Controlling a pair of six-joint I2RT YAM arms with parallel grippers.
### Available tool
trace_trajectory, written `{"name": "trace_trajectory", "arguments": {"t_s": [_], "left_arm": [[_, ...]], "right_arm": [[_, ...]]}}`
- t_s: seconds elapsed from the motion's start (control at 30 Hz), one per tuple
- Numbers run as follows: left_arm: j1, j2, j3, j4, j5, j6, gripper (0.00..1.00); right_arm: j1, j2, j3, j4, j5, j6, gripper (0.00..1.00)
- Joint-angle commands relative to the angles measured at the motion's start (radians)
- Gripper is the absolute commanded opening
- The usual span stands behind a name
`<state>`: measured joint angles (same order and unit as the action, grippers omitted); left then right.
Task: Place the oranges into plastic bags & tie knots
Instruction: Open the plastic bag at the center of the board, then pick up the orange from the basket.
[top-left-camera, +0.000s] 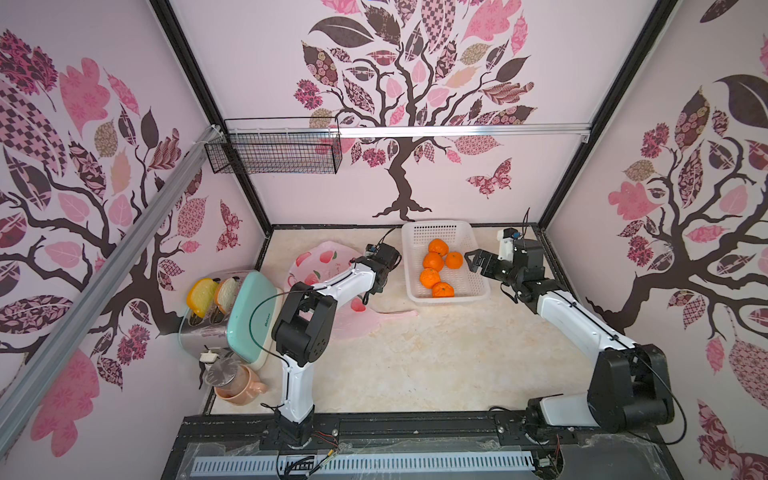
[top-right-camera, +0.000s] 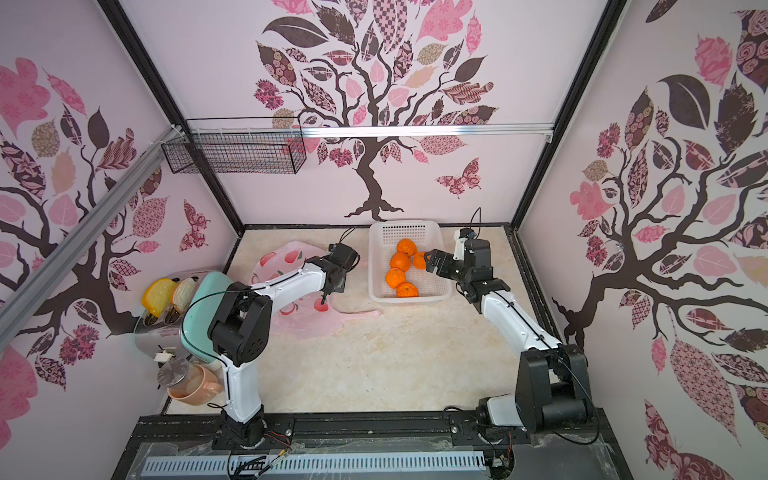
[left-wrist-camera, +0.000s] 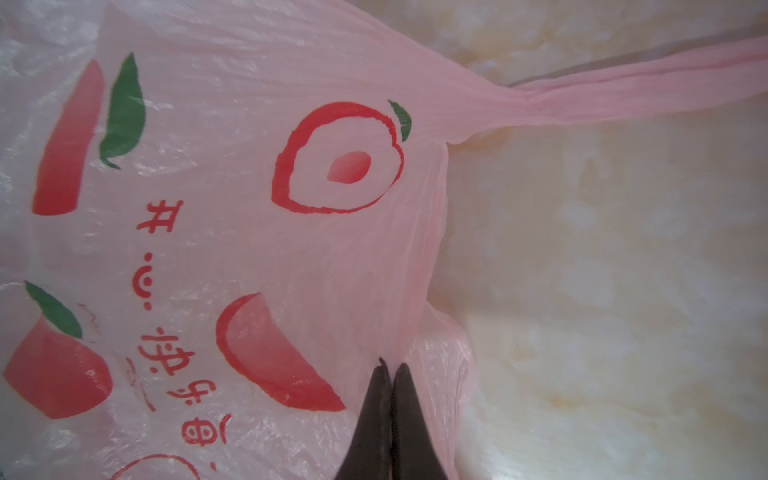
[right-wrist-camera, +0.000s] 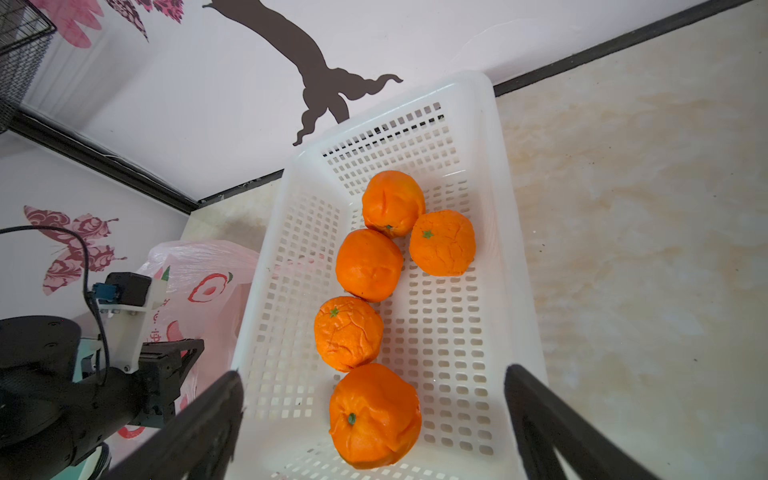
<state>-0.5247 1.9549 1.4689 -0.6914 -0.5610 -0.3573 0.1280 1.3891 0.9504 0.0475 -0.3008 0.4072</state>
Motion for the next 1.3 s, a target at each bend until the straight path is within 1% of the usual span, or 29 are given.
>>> {"name": "trace_trajectory", "arguments": {"t_s": [0.0,0.03,0.1,0.23,0.37,0.43,0.57,0.7,0.77,0.9,1.0,1.1,1.27], "left_arm": [[-0.011,-0.112,-0.005,-0.008,0.060,0.049,0.00],[-0.012,-0.139,-0.012,-0.008,0.080,0.066,0.00],[-0.007,-0.198,-0.042,0.026,0.160,0.106,0.00],[0.021,-0.303,-0.096,0.096,0.382,0.164,0.00],[0.025,-0.358,-0.101,0.076,0.493,0.219,0.00],[0.028,-0.383,-0.106,0.053,0.554,0.248,0.00],[0.043,-0.433,-0.148,0.029,0.564,0.309,0.00],[0.108,-0.491,-0.235,0.084,0.577,0.361,0.00],[0.136,-0.507,-0.274,0.138,0.636,0.393,0.00],[0.140,-0.504,-0.299,0.189,0.755,0.464,0.00],[0.140,-0.513,-0.311,0.202,0.809,0.500,0.00],[0.140,-0.528,-0.327,0.212,0.807,0.515,0.00],[0.141,-0.527,-0.312,0.173,0.805,0.526,0.00]], "right_arm": [[0.008,0.014,0.054,-0.045,-0.041,0.003,0.99],[0.012,0.020,0.063,-0.054,-0.040,0.001,0.99],[0.023,0.031,0.070,-0.063,-0.032,0.008,0.97],[0.082,0.092,0.129,-0.145,-0.006,-0.036,0.93],[0.157,0.195,0.249,-0.274,0.076,-0.105,0.92],[0.163,0.245,0.294,-0.304,0.079,-0.108,0.92],[0.163,0.334,0.376,-0.330,0.133,-0.106,0.92],[0.162,0.440,0.477,-0.327,0.154,-0.120,0.91],[0.163,0.499,0.537,-0.322,0.167,-0.126,0.89],[0.165,0.603,0.649,-0.333,0.190,-0.153,0.89],[0.165,0.679,0.733,-0.361,0.214,-0.183,0.89],[0.165,0.747,0.799,-0.373,0.223,-0.196,0.89],[0.165,0.858,0.922,-0.398,0.225,-0.208,0.89]]}}
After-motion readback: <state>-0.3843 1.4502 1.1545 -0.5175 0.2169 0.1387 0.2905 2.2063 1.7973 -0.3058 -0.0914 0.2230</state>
